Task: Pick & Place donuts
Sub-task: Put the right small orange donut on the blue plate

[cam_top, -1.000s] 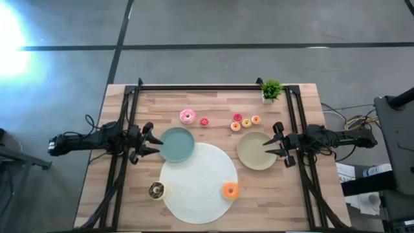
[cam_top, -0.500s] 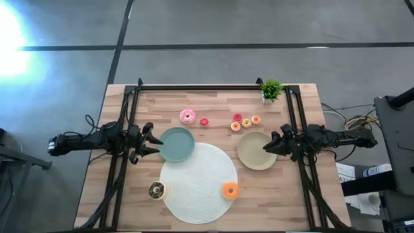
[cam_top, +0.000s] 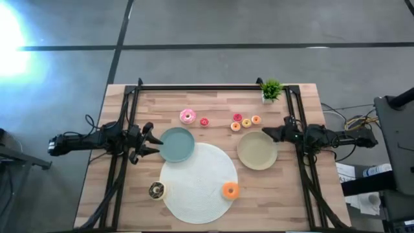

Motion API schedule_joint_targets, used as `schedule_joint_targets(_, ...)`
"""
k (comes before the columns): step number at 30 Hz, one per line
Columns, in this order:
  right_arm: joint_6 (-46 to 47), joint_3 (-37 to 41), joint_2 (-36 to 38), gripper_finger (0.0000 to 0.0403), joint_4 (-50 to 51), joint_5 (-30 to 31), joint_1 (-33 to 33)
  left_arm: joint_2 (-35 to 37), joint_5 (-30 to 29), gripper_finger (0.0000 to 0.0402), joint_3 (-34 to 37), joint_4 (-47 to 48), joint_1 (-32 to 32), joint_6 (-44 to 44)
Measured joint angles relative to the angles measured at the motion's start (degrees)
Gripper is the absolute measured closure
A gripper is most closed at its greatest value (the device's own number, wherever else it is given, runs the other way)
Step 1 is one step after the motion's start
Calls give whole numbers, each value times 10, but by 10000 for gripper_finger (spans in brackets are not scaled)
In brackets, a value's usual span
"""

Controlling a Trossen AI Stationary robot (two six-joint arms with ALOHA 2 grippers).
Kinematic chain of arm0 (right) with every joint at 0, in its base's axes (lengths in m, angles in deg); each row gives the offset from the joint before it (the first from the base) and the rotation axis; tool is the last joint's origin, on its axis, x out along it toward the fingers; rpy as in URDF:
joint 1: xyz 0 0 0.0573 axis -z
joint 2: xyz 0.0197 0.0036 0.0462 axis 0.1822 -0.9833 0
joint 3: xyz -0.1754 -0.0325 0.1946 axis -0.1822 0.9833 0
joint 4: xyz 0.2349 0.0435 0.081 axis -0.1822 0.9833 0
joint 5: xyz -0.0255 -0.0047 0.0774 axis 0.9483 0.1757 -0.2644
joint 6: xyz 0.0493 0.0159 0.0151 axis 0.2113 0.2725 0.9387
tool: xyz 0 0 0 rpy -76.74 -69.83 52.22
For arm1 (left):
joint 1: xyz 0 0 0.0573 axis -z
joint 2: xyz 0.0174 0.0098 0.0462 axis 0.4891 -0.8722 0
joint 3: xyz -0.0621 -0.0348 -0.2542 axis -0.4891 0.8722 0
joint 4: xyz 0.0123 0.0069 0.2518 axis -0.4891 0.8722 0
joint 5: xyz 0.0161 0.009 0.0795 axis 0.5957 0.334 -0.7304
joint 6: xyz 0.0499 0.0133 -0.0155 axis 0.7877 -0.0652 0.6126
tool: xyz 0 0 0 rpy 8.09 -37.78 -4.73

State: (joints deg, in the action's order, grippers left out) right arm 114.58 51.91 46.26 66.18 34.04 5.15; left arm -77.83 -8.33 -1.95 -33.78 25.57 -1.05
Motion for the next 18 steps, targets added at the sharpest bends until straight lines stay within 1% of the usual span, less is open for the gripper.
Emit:
schedule_joint_targets(2, -14, 0, -13, 292, -4, 27, 2, 0, 0, 252, 0, 0, 0, 0)
schedule_joint_targets(3, -32, -1, -26, 291, -6, 31, 4, 0, 0, 252, 0, 0, 0, 0)
schedule_joint_targets(5, -63, 0, -58, 288, -1, 19, 7, 0, 0, 252, 0, 0, 0, 0)
schedule_joint_targets(7, -82, -5, -101, 283, 2, 25, 8, 0, 0, 252, 0, 0, 0, 0)
schedule_joint_targets(9, -98, -19, -149, 276, 7, 50, 13, 0, 0, 252, 0, 0, 0, 0)
schedule_joint_targets(11, -111, -43, -200, 266, 43, 82, 21, 0, 0, 252, 0, 0, 0, 0)
schedule_joint_targets(12, -107, -57, -225, 261, 73, 100, 26, 0, 0, 252, 0, 0, 0, 0)
schedule_joint_targets(15, -49, -103, -308, 244, 173, 143, 49, 0, 0, 252, 0, 0, 0, 0)
schedule_joint_targets(18, 34, -147, -387, 228, 240, 141, 80, 0, 0, 252, 0, 0, 0, 0)
